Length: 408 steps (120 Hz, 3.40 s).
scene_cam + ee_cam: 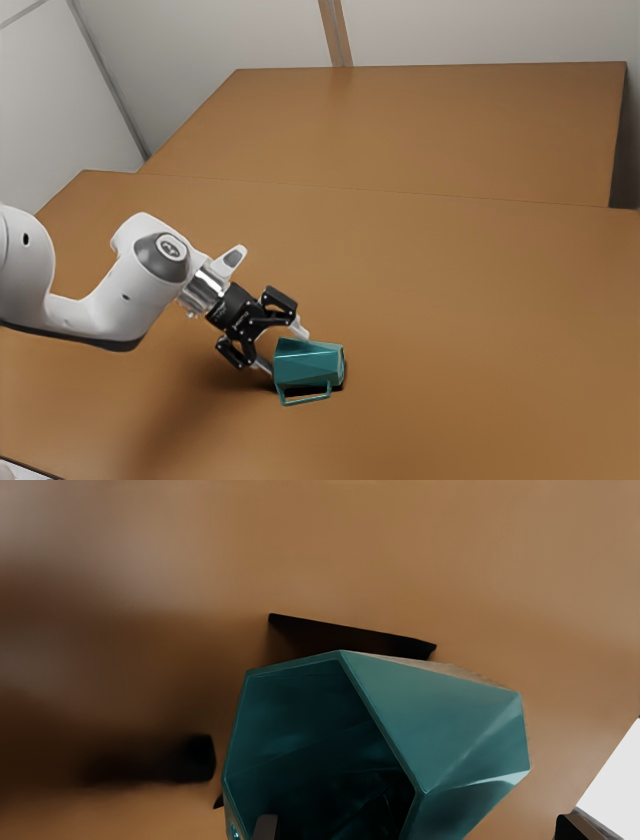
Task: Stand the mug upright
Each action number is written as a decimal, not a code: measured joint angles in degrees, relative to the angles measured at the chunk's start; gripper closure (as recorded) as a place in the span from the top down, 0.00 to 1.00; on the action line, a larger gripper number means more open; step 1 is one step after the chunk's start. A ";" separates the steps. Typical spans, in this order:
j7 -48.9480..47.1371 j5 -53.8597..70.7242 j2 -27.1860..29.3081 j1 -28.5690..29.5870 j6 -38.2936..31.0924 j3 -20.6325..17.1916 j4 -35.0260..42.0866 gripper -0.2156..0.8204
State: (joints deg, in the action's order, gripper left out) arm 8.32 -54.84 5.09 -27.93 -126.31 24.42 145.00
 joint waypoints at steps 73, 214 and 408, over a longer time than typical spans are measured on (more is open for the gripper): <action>6.04 -7.39 -1.62 -2.02 -1.08 0.01 -1.83 0.32; 4.01 31.61 -11.48 -3.51 4.66 -0.21 -33.38 0.04; 18.43 49.63 -23.11 0.43 15.65 -1.03 -42.52 0.71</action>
State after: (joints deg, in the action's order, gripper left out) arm 26.75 -5.21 -18.02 -27.50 -110.66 23.39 102.48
